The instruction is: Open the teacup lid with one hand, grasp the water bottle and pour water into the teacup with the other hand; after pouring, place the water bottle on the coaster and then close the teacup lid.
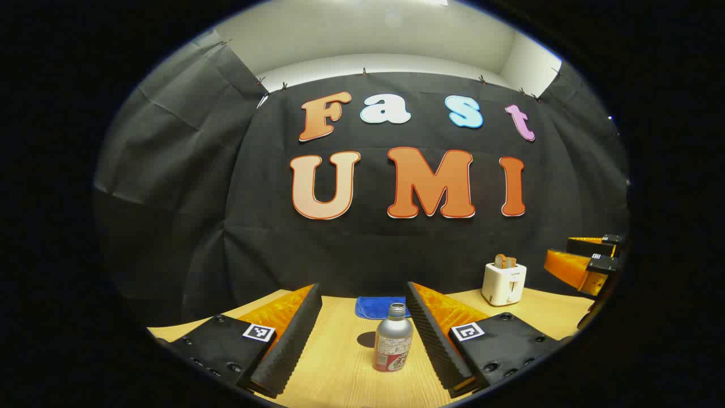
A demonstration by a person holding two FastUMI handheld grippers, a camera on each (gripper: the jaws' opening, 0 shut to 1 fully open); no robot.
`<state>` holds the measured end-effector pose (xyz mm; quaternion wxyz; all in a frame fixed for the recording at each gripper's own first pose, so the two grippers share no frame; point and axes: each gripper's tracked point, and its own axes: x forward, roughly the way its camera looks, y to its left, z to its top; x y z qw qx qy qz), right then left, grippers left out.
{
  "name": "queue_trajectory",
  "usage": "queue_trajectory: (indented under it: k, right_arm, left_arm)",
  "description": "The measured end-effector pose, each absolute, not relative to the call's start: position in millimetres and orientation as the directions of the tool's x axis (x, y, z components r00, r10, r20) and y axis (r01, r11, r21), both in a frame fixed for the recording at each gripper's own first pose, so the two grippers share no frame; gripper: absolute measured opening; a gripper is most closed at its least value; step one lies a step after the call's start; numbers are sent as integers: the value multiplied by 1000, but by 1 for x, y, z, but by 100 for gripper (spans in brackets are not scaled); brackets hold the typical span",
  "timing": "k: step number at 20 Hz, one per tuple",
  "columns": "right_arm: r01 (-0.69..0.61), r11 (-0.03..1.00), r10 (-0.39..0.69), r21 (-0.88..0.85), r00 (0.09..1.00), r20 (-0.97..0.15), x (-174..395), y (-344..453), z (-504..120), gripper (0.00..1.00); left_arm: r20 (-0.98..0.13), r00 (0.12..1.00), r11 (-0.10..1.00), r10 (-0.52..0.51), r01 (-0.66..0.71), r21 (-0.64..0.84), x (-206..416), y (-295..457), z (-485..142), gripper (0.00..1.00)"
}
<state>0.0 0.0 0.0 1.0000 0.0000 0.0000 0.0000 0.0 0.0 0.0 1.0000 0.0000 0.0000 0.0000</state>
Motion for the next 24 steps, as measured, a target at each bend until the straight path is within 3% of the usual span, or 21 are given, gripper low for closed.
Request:
queue_trajectory:
  k: [9,14,24]
  right_arm:
    - [80,997,-80,-15,995,-58,11,-27,-23,97]
    - [64,998,-65,-24,997,-30,13,-20,-15,97]
    - [46,998,-50,-30,988,-147,37,-12,-69,97]
  left_arm:
    - [-27,999,1000,-24,24,-9,9,-5,-13,97]
    - [-6,1000,1000,-9,9,-18,10,0,-10,97]
    - [-21,999,999,-27,27,-21,8,-1,-16,97]
